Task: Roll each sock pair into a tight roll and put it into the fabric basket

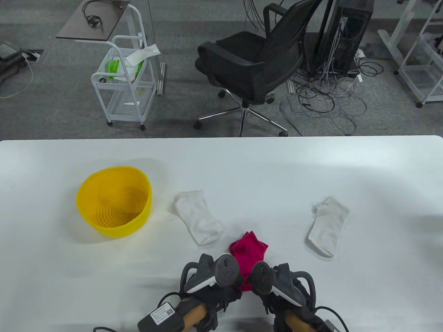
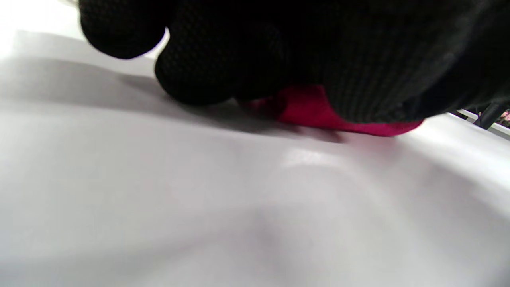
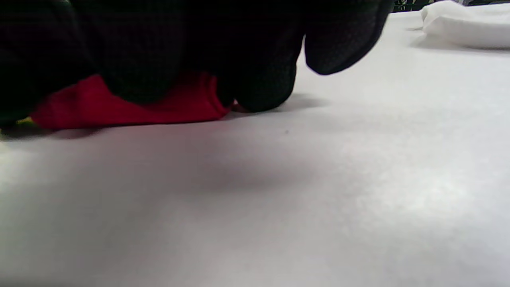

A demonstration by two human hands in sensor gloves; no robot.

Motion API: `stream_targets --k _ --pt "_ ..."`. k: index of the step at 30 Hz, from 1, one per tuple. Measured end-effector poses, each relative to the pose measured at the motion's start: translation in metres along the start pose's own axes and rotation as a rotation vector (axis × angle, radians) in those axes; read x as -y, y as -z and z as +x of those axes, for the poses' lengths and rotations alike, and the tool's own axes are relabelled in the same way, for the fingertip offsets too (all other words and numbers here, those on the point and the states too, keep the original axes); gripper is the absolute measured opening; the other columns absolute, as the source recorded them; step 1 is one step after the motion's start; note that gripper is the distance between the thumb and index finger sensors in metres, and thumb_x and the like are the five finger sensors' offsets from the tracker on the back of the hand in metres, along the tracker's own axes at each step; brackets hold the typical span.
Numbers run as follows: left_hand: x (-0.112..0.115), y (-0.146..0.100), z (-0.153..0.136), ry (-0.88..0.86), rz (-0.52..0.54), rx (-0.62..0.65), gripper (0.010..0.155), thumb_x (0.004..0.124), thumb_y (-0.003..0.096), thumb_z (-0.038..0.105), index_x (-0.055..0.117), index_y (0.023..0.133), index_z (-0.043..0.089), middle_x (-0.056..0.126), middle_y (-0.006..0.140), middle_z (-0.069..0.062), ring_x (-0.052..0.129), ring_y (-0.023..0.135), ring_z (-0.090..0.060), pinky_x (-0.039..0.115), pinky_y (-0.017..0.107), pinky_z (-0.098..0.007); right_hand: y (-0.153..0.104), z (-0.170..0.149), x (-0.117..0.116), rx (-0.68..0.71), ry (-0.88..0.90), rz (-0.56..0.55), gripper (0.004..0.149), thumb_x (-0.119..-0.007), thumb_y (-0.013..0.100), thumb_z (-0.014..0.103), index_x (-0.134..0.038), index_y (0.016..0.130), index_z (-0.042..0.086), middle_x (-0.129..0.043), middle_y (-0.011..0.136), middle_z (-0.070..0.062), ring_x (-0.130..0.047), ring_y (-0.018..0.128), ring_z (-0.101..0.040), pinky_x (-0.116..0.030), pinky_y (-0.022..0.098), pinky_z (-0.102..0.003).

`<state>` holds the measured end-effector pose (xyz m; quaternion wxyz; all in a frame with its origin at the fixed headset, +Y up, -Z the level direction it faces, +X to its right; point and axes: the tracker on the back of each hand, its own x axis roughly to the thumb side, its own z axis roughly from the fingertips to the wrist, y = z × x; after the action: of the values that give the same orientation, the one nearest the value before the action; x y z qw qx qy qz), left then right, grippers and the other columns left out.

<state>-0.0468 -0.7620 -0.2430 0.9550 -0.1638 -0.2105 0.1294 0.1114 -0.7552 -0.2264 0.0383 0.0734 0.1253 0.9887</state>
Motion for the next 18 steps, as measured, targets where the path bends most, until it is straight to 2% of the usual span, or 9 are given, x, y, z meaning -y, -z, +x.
stream_targets --k 3,8,11,12,14,18 --pt "0.002 0.002 0.004 0.033 0.040 -0.001 0.049 0.093 0.0315 0.043 0.091 0.078 0.028 0.095 0.069 0.001 0.097 0.048 -0.019 0.076 0.048 -0.046 0.001 -0.001 0.001 -0.003 0.012 0.004 0.040 -0.085 0.040 0.043 -0.087 0.079 0.038 -0.094 0.082 0.013 -0.095 0.075 -0.013 -0.075 0.062 -0.048" --pt "0.003 0.004 0.006 0.027 0.043 -0.005 0.042 0.082 0.0379 0.040 0.091 0.077 0.026 0.096 0.066 -0.001 0.097 0.046 -0.020 0.076 0.046 -0.046 0.000 -0.002 0.003 -0.001 0.027 -0.008 0.040 -0.085 0.039 0.044 -0.087 0.079 0.037 -0.096 0.081 0.012 -0.097 0.074 -0.013 -0.077 0.060 -0.047" --pt "0.003 0.005 0.005 0.018 0.038 -0.010 0.042 0.081 0.0384 0.039 0.092 0.076 0.026 0.095 0.065 -0.002 0.097 0.045 -0.019 0.076 0.046 -0.046 -0.008 -0.004 0.017 0.035 0.066 -0.122 0.039 -0.088 0.037 0.044 -0.089 0.076 0.039 -0.095 0.081 0.013 -0.096 0.075 -0.013 -0.076 0.061 -0.047" --pt "0.003 0.006 0.005 0.019 0.035 -0.013 0.042 0.080 0.0386 0.040 0.091 0.076 0.026 0.095 0.064 -0.002 0.096 0.045 -0.019 0.076 0.046 -0.046 -0.010 -0.003 0.020 0.057 0.080 -0.127 0.038 -0.088 0.037 0.044 -0.090 0.075 0.040 -0.095 0.080 0.014 -0.096 0.074 -0.013 -0.076 0.061 -0.047" --pt "0.002 0.006 0.005 0.019 0.024 -0.020 0.041 0.079 0.0389 0.040 0.091 0.076 0.026 0.095 0.064 -0.001 0.096 0.045 -0.019 0.076 0.046 -0.045 -0.012 0.000 0.020 0.089 0.104 -0.082 0.038 -0.089 0.037 0.043 -0.090 0.074 0.039 -0.096 0.079 0.013 -0.097 0.073 -0.013 -0.076 0.061 -0.047" --pt "0.002 0.006 0.005 0.009 0.022 -0.025 0.041 0.078 0.0390 0.041 0.091 0.076 0.027 0.095 0.063 -0.001 0.096 0.044 -0.019 0.076 0.046 -0.045 -0.010 0.004 0.014 0.095 0.013 -0.007 0.040 -0.088 0.038 0.044 -0.088 0.077 0.039 -0.093 0.083 0.014 -0.095 0.077 -0.014 -0.075 0.061 -0.048"
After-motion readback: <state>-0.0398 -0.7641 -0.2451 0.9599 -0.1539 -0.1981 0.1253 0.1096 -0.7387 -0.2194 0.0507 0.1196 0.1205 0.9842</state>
